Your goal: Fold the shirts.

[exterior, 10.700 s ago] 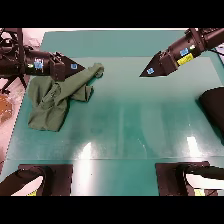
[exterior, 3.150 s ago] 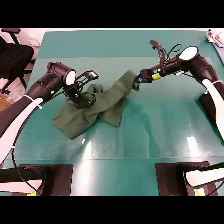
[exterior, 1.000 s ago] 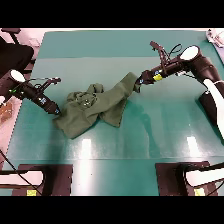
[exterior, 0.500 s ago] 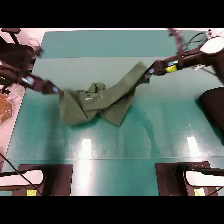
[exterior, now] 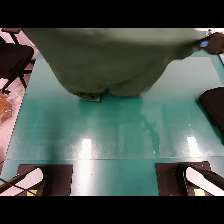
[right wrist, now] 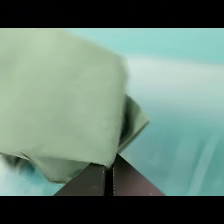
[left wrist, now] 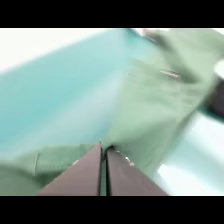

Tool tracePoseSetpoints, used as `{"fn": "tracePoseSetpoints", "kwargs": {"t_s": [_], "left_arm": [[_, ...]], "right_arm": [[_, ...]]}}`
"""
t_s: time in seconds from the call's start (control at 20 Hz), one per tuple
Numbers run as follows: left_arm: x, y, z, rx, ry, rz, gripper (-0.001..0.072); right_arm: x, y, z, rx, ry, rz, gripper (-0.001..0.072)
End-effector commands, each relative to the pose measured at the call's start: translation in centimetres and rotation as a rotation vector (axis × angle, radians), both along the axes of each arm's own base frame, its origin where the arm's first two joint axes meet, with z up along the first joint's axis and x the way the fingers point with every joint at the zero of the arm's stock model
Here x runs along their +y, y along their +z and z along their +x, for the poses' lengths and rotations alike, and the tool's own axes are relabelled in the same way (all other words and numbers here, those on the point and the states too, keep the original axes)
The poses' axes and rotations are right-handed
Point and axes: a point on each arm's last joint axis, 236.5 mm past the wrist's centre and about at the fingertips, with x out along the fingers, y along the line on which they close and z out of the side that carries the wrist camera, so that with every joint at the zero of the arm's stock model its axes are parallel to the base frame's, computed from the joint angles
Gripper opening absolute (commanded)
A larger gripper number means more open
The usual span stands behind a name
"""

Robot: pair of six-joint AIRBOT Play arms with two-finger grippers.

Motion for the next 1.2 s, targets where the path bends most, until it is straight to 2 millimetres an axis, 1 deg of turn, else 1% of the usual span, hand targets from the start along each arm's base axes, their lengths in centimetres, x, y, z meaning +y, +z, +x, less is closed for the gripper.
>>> {"fn": "tracePoseSetpoints", "kwargs": {"t_s": [0.0,0.1,0.2,0.3,0.35,0.4,0.5,0.6,0.65,0.7,0.75,0.8,0.85,0.9,0.95,1.05,1.15], "left_arm": [[1.6,9.0,-2.7,-0.276,0.200,-0.027,0.0027],[0.9,11.5,-5.1,-0.369,0.216,0.000,0.0027],[-0.2,13.4,-7.5,-0.440,0.208,0.033,0.0028],[-1.3,15.4,-10.1,-0.514,0.208,0.056,0.0028],[-2.1,16.5,-11.8,-0.557,0.204,0.073,0.0028],[-2.6,17.3,-12.8,-0.587,0.202,0.085,0.0028],[-4.0,19.2,-16.1,-0.672,0.197,0.112,0.0029],[-4.9,20.3,-18.4,-0.728,0.200,0.123,0.0029],[-5.3,20.5,-19.2,-0.741,0.200,0.128,0.0029],[-5.5,20.1,-19.2,-0.733,0.191,0.141,0.0029],[-5.7,19.3,-18.9,-0.706,0.180,0.162,0.0030],[-5.4,17.9,-17.9,-0.658,0.180,0.193,0.0029],[-5.3,16.4,-16.9,-0.606,0.165,0.217,0.0030],[-5.0,14.7,-15.6,-0.538,0.151,0.223,0.0030],[-4.3,12.5,-13.9,-0.446,0.143,0.219,0.0029],[-2.3,6.8,-10.0,-0.226,0.156,0.202,0.0029],[0.3,-0.4,-6.4,-0.003,0.185,0.204,0.0029]], "right_arm": [[-4.0,5.7,-2.5,-0.175,-0.159,-0.041,0.0025],[-5.0,8.8,-4.4,-0.272,-0.222,-0.066,0.0024],[-5.1,11.3,-6.6,-0.353,-0.258,-0.098,0.0025],[-4.4,13.9,-8.9,-0.443,-0.275,-0.133,0.0025],[-3.9,15.6,-10.3,-0.508,-0.287,-0.154,0.0025],[-3.5,17.3,-11.7,-0.572,-0.304,-0.164,0.0025],[-2.7,20.6,-14.9,-0.703,-0.340,-0.179,0.0025],[-1.7,23.3,-18.1,-0.820,-0.368,-0.190,0.0025],[-1.4,24.5,-19.4,-0.873,-0.383,-0.191,0.0025],[-1.2,25.3,-20.5,-0.910,-0.395,-0.194,0.0025],[-1.2,25.7,-20.9,-0.929,-0.402,-0.196,0.0025],[-1.3,25.4,-20.6,-0.920,-0.402,-0.193,0.0025],[-1.7,24.4,-19.5,-0.883,-0.397,-0.185,0.0025],[-2.3,22.3,-17.6,-0.811,-0.384,-0.174,0.0025],[-3.0,19.5,-15.2,-0.714,-0.367,-0.155,0.0025],[-4.1,12.6,-10.1,-0.503,-0.317,-0.065,0.0024],[-3.6,7.1,-5.4,-0.380,-0.240,0.050,0.0025]]}}
